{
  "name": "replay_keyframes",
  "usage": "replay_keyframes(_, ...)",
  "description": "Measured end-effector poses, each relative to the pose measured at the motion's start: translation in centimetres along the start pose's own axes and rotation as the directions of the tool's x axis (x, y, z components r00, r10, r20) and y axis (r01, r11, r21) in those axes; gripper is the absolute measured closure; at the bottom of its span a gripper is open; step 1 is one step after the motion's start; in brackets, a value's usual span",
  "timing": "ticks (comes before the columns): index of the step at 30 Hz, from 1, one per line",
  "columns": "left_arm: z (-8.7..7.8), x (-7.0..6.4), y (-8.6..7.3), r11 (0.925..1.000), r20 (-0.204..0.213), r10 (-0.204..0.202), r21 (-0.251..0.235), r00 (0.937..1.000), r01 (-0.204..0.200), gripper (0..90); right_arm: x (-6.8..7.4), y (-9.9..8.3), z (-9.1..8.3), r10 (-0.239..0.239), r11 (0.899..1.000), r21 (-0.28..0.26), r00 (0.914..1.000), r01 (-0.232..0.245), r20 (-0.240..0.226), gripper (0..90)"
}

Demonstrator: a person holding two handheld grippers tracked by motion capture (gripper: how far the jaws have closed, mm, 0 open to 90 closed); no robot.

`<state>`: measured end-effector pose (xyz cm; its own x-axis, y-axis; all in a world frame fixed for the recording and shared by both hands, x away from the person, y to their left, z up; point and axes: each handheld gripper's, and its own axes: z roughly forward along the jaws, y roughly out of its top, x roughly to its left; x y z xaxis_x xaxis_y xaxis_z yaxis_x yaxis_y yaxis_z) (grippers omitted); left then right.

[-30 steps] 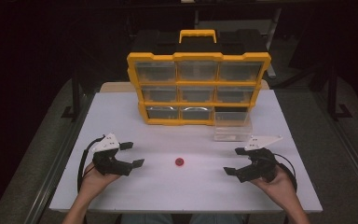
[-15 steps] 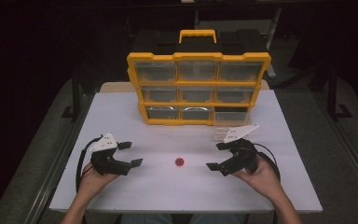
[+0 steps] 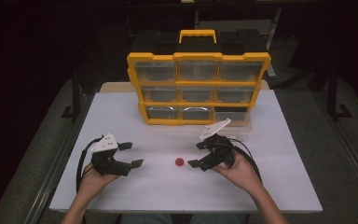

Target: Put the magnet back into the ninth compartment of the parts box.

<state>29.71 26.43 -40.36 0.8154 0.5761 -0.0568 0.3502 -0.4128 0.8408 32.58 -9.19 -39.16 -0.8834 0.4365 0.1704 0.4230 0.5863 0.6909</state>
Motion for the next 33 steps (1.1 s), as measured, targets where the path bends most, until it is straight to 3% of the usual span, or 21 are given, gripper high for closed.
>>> replay_keyframes(10,0.0,0.0,0.0,0.9999,0.005,-0.009,-0.005,0.9999,0.009,19.6,-0.3,1.5,3.5,-0.063,0.993,0.102,0.9976,0.065,-0.028,38.1)
replay_keyframes(19,0.0,0.0,0.0,0.9999,0.012,-0.010,-0.009,0.9999,0.011,19.6,-0.4,2.1,6.4,-0.121,0.981,0.149,0.9921,0.125,-0.036,47.2)
replay_keyframes(26,0.0,0.0,0.0,0.9999,0.016,-0.012,-0.011,0.9998,0.012,19.7,-0.6,1.9,7.4,-0.110,0.978,0.172,0.9932,0.115,-0.040,53.6)
replay_keyframes(33,0.0,0.0,0.0,0.9998,0.022,-0.017,-0.014,0.9996,0.017,19.6,-0.4,1.9,7.8,-0.138,0.972,0.187,0.9903,0.139,-0.019,57.1)
